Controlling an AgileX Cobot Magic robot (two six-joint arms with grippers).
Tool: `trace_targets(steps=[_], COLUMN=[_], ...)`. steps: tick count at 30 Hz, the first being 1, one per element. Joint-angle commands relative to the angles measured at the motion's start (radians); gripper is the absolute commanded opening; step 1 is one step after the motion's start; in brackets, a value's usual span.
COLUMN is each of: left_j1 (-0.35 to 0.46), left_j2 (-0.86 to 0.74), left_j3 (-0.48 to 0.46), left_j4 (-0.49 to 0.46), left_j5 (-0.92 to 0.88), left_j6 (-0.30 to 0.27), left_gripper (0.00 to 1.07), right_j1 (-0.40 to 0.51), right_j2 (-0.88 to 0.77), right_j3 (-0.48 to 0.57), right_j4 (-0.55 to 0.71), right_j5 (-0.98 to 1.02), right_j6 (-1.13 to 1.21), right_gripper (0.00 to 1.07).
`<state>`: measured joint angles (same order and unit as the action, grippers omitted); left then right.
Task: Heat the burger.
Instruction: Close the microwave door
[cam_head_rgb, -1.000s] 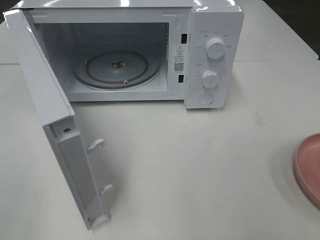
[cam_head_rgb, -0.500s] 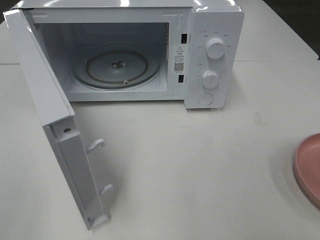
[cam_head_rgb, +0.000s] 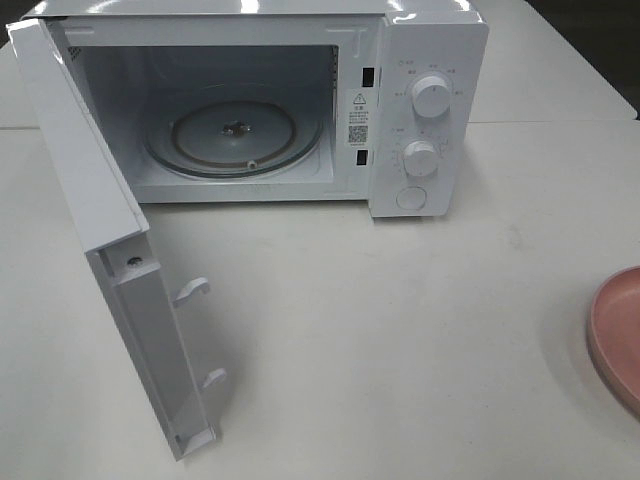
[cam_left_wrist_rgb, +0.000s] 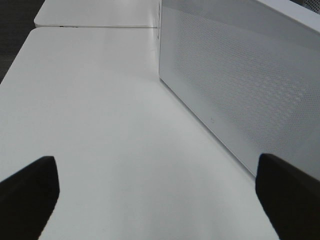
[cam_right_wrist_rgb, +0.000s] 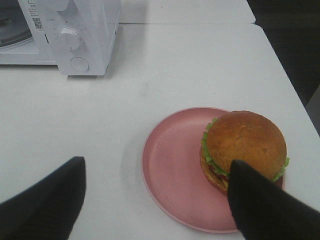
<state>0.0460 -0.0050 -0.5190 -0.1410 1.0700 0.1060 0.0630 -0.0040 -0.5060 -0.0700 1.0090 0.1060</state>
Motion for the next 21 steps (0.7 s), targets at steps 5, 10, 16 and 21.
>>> trace_targets(steps=[5,10,16,21], left_j1=[0.003,0.003,0.003,0.003], left_j2=[-0.017,-0.017,-0.017,-0.017], left_j3=[0.002,0.002,0.002,0.002], left_j4=[0.002,0.001,0.001,0.002], left_j5=[-0.001,-0.001,-0.001,-0.003], left_j6=[-0.003,-0.003,-0.004,-0.003], left_gripper=[1.0,1.0,1.0,1.0], right_j1=[-0.004,-0.004,-0.004,-0.004], right_j2=[-0.027,-0.027,-0.027,-0.027], right_j3=[0.001,0.001,0.001,0.001], right_j4=[0.002,0.002,0.002,0.002], right_j5=[-0.011,-0.011,-0.011,-0.011], right_j6=[-0.008,-0.008,-0.008,-0.008], right_gripper=[0.76,0.75,0.75,0.75])
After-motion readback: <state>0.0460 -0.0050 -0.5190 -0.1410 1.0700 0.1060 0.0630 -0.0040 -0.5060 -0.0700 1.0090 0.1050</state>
